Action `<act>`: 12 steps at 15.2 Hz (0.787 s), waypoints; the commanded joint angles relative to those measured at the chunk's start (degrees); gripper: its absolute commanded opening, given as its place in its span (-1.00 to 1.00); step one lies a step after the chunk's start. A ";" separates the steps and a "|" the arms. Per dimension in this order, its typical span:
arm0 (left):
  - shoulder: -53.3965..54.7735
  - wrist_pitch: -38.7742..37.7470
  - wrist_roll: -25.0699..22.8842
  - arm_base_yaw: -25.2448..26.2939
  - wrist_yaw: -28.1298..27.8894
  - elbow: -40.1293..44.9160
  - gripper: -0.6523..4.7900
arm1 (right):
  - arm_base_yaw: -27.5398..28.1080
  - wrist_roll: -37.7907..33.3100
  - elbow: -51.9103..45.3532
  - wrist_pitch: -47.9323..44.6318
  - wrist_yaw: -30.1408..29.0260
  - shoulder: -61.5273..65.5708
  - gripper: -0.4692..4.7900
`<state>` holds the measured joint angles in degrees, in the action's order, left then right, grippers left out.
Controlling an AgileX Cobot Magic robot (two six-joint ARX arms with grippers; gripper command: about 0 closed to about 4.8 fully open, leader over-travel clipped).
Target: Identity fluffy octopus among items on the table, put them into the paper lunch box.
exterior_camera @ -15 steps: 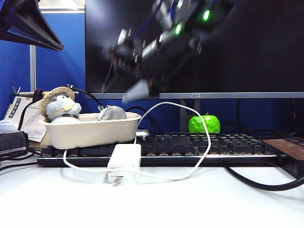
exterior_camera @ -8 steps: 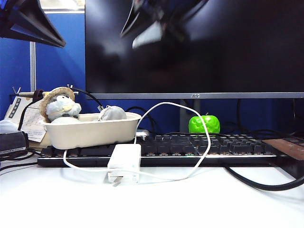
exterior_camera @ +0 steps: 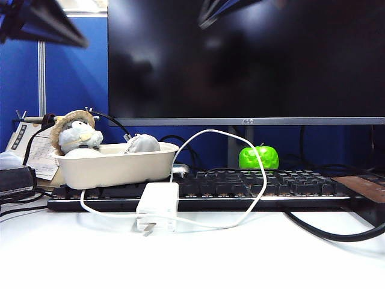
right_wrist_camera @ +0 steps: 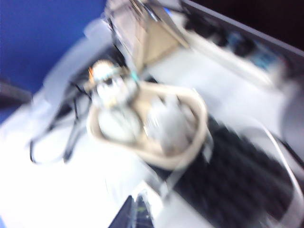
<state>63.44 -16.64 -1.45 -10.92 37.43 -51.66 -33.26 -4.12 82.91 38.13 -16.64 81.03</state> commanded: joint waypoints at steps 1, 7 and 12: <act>-1.53 4.92 2.93 -0.02 2.12 -0.39 -0.77 | -0.09 1.40 0.24 6.51 3.10 -5.92 -0.85; -21.53 9.62 5.99 -0.02 2.23 -0.39 -0.77 | -0.09 1.57 0.20 15.39 5.42 -27.30 -0.85; -39.71 7.02 6.01 -0.02 -3.15 -0.39 -0.77 | -0.09 1.40 0.15 19.87 5.70 -41.66 -0.85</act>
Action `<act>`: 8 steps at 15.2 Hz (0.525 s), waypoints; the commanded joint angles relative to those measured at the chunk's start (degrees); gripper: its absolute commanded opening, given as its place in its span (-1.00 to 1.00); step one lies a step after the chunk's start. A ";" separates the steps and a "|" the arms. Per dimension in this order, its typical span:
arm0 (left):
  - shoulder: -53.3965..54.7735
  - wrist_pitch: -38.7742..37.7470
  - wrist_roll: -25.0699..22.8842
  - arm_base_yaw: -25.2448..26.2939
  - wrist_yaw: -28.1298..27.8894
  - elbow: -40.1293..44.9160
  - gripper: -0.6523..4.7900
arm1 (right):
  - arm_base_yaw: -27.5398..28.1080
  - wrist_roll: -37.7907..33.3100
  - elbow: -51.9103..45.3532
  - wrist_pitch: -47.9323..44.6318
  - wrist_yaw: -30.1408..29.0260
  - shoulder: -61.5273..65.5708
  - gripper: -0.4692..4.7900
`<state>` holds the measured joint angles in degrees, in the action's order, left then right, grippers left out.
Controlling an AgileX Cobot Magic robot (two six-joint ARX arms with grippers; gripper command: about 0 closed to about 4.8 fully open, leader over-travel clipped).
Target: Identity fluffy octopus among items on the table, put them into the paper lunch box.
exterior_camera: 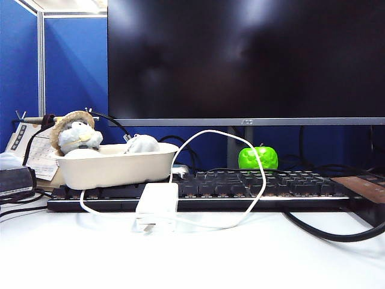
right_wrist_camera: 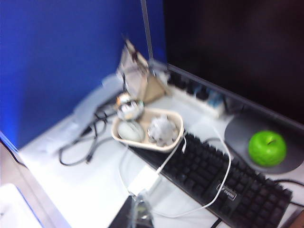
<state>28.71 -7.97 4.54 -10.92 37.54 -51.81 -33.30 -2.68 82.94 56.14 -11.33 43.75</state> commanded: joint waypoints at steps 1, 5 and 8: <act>-7.96 -2.86 0.00 0.00 -4.33 -0.24 -0.77 | -0.04 -0.37 0.11 2.82 1.07 -6.88 -0.85; -17.38 -7.10 0.07 0.02 -7.98 -0.24 -0.77 | 0.09 -6.14 0.00 5.46 10.32 -16.46 -0.85; -18.34 -9.57 0.44 0.00 -7.98 -0.24 -0.77 | 1.11 -6.27 -4.31 5.51 9.70 -19.82 -0.85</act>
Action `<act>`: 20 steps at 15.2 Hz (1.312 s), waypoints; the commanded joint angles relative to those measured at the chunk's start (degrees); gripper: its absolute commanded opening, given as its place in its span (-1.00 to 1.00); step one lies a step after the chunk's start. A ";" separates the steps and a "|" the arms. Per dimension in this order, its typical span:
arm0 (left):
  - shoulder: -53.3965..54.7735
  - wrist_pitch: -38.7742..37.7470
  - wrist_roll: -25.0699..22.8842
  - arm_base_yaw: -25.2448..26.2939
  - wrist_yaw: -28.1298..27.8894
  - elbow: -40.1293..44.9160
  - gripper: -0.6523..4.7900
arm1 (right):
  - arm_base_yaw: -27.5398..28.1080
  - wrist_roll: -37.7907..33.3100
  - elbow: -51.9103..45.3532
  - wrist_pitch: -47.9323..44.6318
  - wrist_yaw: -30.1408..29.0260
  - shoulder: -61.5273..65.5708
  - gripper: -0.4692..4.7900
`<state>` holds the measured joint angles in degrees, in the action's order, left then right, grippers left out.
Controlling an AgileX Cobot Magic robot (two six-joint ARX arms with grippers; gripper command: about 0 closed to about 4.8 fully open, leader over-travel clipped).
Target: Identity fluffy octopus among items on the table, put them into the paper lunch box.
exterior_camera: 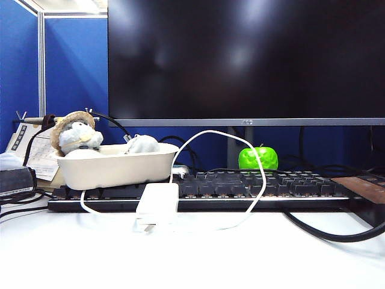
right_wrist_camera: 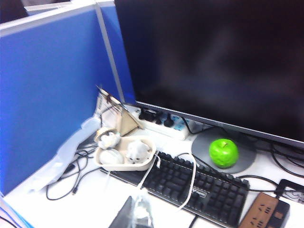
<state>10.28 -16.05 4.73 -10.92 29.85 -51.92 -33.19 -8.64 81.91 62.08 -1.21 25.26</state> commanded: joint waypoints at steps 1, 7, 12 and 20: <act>0.09 -1.95 0.20 0.00 -0.33 -0.11 -0.77 | 2.29 1.44 -6.01 -0.81 -0.66 -2.49 -0.85; 0.11 -0.63 -1.88 0.00 -5.40 -0.04 -0.77 | 16.20 7.82 -20.81 -21.29 -9.42 -11.10 -0.85; 0.22 -1.38 -10.51 0.00 -11.06 3.43 -0.77 | 25.92 11.96 -30.34 -28.63 -12.76 -12.44 -0.85; 4.09 13.18 -10.49 0.00 -20.22 26.01 -0.77 | 26.27 11.63 -51.41 -46.25 -4.61 -12.39 -0.85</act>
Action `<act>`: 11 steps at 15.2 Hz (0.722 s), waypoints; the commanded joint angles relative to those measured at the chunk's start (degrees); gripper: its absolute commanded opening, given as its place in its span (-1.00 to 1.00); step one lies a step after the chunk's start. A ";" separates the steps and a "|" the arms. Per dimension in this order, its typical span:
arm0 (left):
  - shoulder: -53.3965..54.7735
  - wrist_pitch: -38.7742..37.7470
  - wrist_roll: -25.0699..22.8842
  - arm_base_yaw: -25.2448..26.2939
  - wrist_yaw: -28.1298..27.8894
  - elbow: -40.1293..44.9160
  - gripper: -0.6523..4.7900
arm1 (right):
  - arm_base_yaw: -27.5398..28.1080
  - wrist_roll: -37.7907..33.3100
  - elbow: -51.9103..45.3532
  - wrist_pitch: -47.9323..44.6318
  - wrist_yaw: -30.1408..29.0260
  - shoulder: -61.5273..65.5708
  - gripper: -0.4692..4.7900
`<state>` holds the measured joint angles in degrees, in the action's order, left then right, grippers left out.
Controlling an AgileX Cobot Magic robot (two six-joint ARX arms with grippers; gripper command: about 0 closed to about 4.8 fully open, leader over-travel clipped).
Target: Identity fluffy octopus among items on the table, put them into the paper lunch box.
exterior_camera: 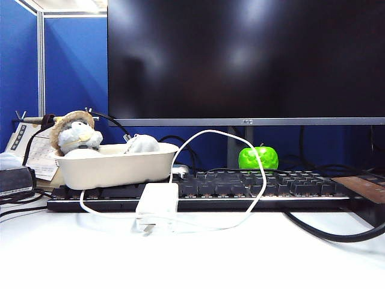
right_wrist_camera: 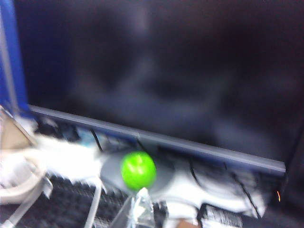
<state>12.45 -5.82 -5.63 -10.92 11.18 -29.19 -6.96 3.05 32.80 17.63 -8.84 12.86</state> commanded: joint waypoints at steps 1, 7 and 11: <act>3.10 3.93 -0.11 0.00 -1.53 4.92 -0.77 | 0.07 -0.04 -3.28 -1.84 3.37 0.00 -0.85; 9.42 5.49 0.07 0.00 -2.19 8.37 -0.77 | 0.04 -0.07 -9.60 -1.90 5.29 0.00 -0.84; 10.49 4.02 0.07 0.00 -2.16 8.66 -0.77 | 0.04 -0.04 -12.92 -1.40 5.29 -0.02 -0.84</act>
<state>23.03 -1.48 -5.58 -10.92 9.17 -20.47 -6.94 3.05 19.92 16.71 -3.66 12.86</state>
